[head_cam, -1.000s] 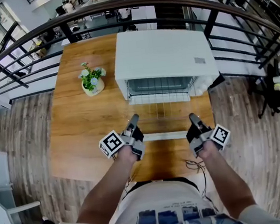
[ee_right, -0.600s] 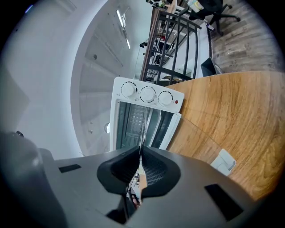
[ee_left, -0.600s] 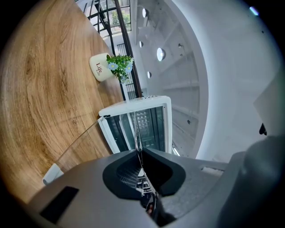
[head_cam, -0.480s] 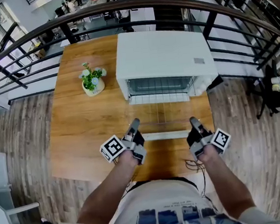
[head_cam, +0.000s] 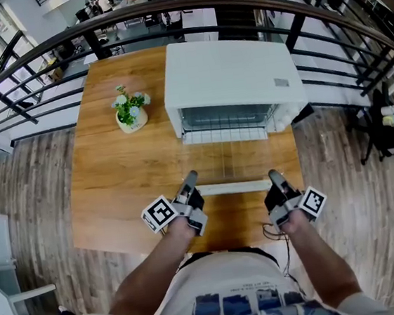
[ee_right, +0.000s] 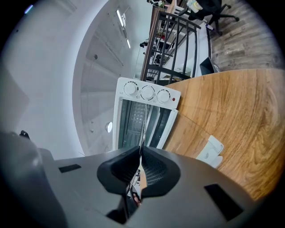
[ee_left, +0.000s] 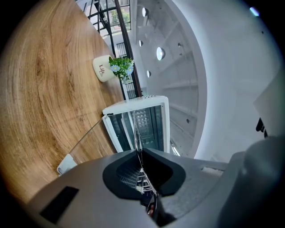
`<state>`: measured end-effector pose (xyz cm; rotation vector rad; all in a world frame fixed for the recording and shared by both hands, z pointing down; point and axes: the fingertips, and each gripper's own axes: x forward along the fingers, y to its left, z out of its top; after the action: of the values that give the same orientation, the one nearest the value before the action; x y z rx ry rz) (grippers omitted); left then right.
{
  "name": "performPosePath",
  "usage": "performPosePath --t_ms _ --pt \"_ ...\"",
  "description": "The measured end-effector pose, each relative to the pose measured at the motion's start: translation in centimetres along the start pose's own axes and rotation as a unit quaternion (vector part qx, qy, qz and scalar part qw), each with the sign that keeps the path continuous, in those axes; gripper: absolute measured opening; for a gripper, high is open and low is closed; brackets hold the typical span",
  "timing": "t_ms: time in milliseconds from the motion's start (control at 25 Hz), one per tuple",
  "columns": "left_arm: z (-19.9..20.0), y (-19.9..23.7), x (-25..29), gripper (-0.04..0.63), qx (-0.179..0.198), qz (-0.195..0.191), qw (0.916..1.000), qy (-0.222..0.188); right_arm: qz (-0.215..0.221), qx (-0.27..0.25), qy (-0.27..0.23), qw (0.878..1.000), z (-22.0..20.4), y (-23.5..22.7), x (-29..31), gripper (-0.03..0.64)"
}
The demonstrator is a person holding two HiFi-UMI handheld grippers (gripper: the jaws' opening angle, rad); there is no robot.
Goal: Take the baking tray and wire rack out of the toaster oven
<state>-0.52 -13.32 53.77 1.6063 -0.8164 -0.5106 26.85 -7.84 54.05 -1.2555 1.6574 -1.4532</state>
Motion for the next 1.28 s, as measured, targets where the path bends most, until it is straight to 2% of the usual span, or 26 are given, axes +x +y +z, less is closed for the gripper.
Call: performPosePath --t_ms 480,600,680,840,1120,1280 --pt "-0.5 0.5 -2.6 0.008 -0.006 0.008 0.9999 0.014 0.005 0.003 0.004 1.0 -2.7 0.1 -2.0 0.011" --pt "-0.5 0.7 -3.6 0.006 -0.004 0.005 0.9998 0.016 0.027 0.0 0.013 1.0 -3.8 0.9 -2.2 0.011" --pt "-0.3 0.8 -4.5 0.006 -0.008 0.004 0.9998 0.015 0.024 0.002 0.016 1.0 -4.7 1.1 -2.3 0.011" --pt "1.4 1.6 -6.9 0.008 -0.004 -0.001 1.0 0.008 0.022 0.007 0.021 1.0 -7.6 1.2 -1.7 0.009" --pt "4.3 3.4 -10.3 0.006 0.0 0.022 0.9997 -0.013 0.003 0.012 0.045 0.999 -11.4 1.3 0.3 0.009" --pt "6.7 4.7 -12.9 0.008 0.003 0.03 0.9992 -0.027 0.02 0.01 0.057 0.998 -14.3 1.8 2.4 0.009"
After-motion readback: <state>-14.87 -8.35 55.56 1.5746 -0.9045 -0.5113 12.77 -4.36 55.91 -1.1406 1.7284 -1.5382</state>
